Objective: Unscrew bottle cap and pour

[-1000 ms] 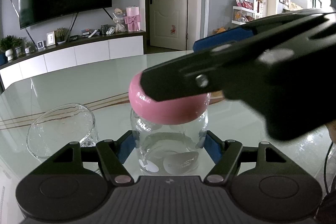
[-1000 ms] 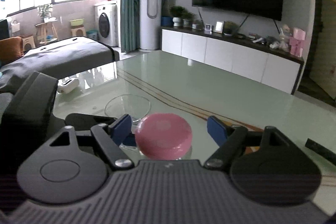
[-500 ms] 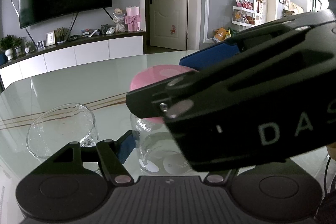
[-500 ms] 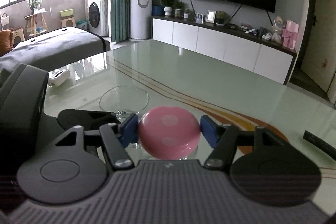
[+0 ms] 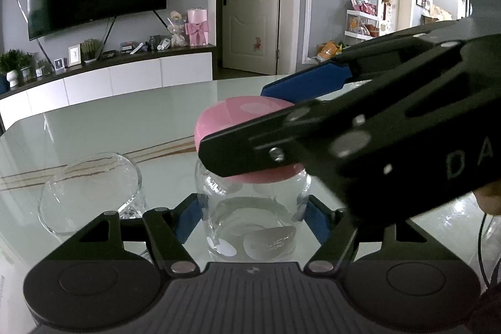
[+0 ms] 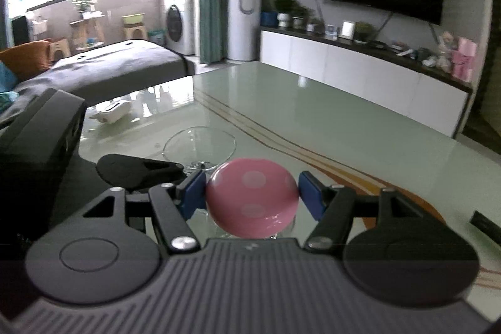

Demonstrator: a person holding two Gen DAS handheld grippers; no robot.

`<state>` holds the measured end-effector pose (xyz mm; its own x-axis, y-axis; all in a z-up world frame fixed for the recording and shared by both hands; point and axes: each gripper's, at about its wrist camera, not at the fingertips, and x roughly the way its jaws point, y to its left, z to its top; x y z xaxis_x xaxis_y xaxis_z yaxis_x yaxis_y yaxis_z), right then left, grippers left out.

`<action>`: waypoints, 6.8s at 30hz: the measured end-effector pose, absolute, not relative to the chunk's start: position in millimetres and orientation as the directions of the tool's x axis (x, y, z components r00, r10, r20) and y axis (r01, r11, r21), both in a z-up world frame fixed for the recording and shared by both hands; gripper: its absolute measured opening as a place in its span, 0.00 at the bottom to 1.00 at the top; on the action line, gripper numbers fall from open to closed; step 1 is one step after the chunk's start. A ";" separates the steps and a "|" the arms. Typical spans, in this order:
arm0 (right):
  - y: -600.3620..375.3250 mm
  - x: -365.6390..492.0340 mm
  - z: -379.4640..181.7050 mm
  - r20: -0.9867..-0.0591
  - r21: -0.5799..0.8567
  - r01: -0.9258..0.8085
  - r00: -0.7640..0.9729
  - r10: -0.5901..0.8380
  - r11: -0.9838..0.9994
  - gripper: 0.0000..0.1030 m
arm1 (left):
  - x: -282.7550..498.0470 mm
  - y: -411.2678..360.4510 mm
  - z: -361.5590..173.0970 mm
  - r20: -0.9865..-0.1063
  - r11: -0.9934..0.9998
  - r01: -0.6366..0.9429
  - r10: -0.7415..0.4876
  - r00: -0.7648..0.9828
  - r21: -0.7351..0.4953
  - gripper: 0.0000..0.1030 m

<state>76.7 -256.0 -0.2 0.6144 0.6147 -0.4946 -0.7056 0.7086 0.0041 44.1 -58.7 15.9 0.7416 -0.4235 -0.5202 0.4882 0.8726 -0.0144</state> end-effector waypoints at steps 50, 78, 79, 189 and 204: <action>-253.4 68.6 13.3 -0.468 0.017 -0.566 0.724 0.507 0.824 0.80 | 52.4 -52.0 17.1 -0.521 0.872 0.490 -0.427 0.739 -0.020 0.72; -276.9 87.0 -1.2 -0.504 0.057 -0.770 0.528 0.684 0.636 0.63 | 55.9 -51.3 16.6 -0.521 0.870 0.493 -0.430 0.737 -0.021 0.72; -279.1 88.4 1.2 -0.505 0.061 -0.778 0.516 0.692 0.625 0.63 | 56.3 -51.0 16.2 -0.521 0.870 0.493 -0.430 0.738 -0.021 0.72; -283.8 85.4 12.8 -0.499 0.052 -0.829 0.461 0.733 0.556 0.64 | 51.7 -56.2 12.1 -0.521 0.870 0.493 -0.428 0.739 -0.015 0.72; -255.5 39.9 10.9 -0.422 -0.026 -0.642 0.702 0.574 0.766 0.82 | 50.8 -55.7 11.7 -0.521 0.870 0.493 -0.428 0.739 -0.015 0.72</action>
<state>39.9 -255.5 10.9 0.7018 0.5739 -0.4221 -0.6421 0.7662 -0.0258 50.8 -55.7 11.7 0.7385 -0.4278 -0.5211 0.4932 0.8698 -0.0151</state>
